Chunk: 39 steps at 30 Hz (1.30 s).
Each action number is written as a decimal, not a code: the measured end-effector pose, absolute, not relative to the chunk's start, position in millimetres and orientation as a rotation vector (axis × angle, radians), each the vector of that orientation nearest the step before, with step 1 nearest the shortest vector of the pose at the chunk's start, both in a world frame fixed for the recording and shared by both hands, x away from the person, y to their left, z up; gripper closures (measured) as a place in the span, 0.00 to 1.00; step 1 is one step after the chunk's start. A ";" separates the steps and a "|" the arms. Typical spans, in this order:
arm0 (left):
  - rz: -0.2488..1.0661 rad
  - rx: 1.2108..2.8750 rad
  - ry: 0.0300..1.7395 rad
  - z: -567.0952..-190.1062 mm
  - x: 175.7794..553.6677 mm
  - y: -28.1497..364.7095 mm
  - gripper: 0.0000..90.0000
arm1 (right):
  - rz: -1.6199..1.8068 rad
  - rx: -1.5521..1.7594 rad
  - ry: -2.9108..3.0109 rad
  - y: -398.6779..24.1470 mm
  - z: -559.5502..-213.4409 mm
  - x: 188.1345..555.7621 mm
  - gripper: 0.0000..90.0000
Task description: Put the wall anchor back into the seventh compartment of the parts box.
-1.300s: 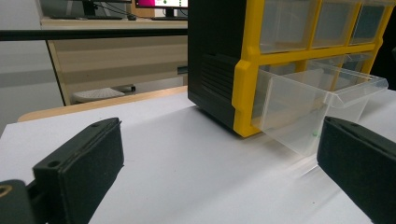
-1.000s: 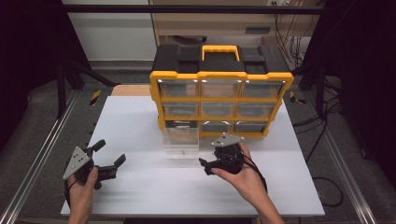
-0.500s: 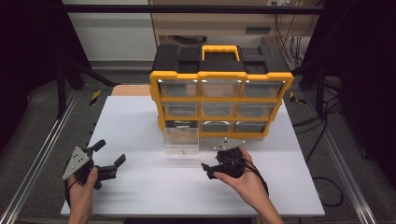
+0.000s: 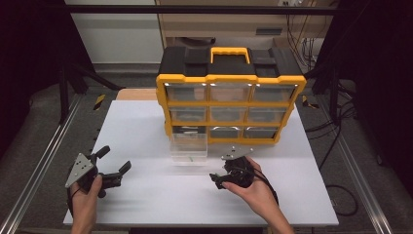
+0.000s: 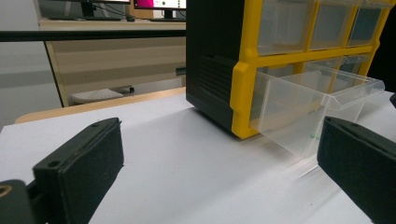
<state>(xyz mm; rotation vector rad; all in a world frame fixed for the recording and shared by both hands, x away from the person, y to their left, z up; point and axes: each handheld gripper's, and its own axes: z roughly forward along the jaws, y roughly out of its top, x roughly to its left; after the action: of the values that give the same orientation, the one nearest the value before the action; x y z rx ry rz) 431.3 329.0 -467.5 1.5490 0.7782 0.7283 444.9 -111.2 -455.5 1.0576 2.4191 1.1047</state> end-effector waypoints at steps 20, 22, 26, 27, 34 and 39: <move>0.731 1.560 0.776 -468.3 432.0 328.0 0.00 | 1.124 1.073 2.444 -107.2 -464.0 446.4 0.52; 0.729 1.561 0.778 -468.5 432.1 327.7 0.00 | 1.117 1.077 2.447 -107.3 -465.7 447.4 0.55; 0.732 1.568 0.775 -468.6 432.0 327.3 0.00 | 1.103 1.097 2.446 -108.6 -470.0 451.0 0.63; 0.732 1.569 0.775 -468.6 432.0 327.1 0.00 | 1.091 1.102 2.447 -109.1 -471.5 452.1 0.65; 0.731 1.574 0.774 -468.9 432.1 326.3 0.00 | 1.054 1.120 2.458 -111.3 -478.8 457.6 0.76; 0.732 1.575 0.774 -469.0 432.3 326.2 0.00 | 1.030 1.127 2.468 -110.5 -481.4 458.3 0.80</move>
<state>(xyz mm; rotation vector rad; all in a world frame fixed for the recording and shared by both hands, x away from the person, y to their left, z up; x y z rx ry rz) 432.3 326.2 -469.0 1.5745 0.7744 0.7319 458.3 -110.5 -481.4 1.1271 2.4684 1.0298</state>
